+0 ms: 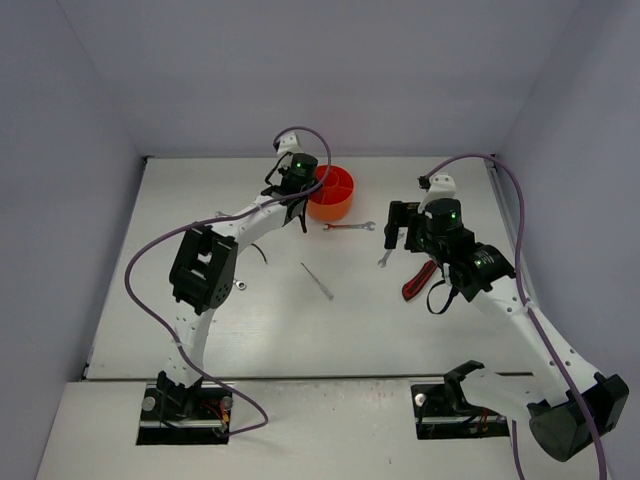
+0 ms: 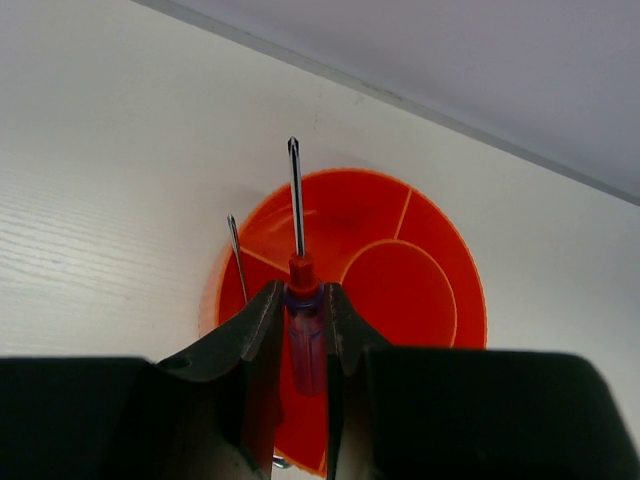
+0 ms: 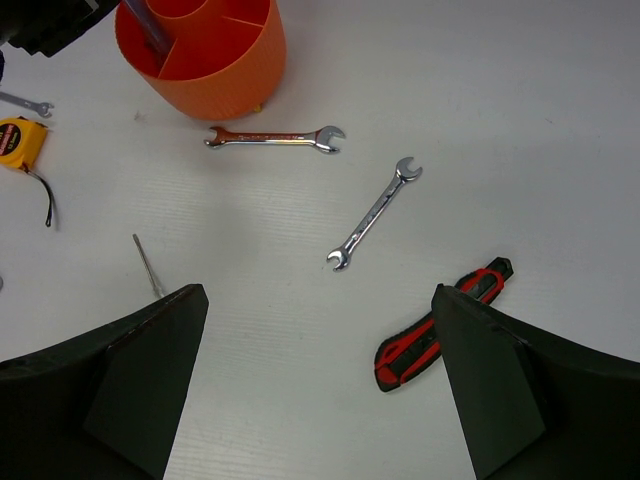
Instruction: Sort the tools into containers
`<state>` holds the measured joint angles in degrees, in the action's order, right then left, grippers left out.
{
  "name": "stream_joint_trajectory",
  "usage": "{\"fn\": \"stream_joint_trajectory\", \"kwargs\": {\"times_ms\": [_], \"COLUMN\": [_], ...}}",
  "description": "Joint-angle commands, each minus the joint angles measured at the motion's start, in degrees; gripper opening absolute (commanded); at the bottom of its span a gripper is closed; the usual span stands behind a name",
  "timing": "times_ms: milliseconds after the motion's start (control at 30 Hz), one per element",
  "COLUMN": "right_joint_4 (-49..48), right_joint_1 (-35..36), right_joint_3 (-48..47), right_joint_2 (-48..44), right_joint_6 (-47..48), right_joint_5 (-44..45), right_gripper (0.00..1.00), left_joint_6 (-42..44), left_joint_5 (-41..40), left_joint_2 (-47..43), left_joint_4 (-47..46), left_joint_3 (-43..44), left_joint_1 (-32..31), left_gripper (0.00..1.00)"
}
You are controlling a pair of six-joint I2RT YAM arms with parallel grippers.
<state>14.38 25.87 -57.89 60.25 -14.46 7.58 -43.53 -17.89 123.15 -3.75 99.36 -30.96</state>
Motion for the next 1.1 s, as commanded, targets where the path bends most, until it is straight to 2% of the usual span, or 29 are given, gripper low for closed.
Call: {"fn": "stream_joint_trajectory", "kwargs": {"times_ms": [0, 267, 400, 600, 700, 867, 1067], "right_joint_4": [-2.5, -2.5, -2.5, -2.4, -2.5, -2.5, -2.6], "right_joint_1": [-0.3, -0.3, -0.3, -0.2, 0.5, 5.1, 12.3], "right_joint_3": [-0.7, -0.2, -0.1, -0.5, -0.9, -1.5, -3.1], "right_joint_2": [0.9, 0.8, 1.1, 3.1, 5.5, 10.7, 19.6], "right_joint_6": [0.6, 1.1, 1.5, 2.7, 3.6, 4.6, 5.0], "right_joint_5": [1.3, 1.2, 0.8, -2.8, -7.0, -10.8, -10.9], "right_gripper": [0.93, 0.93, 0.93, 0.89, 0.81, 0.72, 0.69], "left_joint_6": [0.1, 1.0, 0.4, -4.2, -4.6, -0.8, 3.5], "left_joint_5": [-1.1, -3.7, -4.5, -4.7, -3.4, -0.7, 1.4], "left_joint_2": [-6.1, -10.1, -12.8, -17.9, -21.5, -29.1, -37.4], "left_joint_4": [-4.8, -0.9, 3.3, 14.8, 19.9, 23.1, 24.6], "left_joint_3": [-0.5, -2.0, -1.6, -2.8, -5.3, -12.5, -21.9], "left_joint_1": [-1.3, -1.2, -1.2, -1.3, -1.3, -1.2, -1.0], "left_gripper": [0.17, 0.42, 0.50, 0.52, 0.52, 0.52, 0.52]}}
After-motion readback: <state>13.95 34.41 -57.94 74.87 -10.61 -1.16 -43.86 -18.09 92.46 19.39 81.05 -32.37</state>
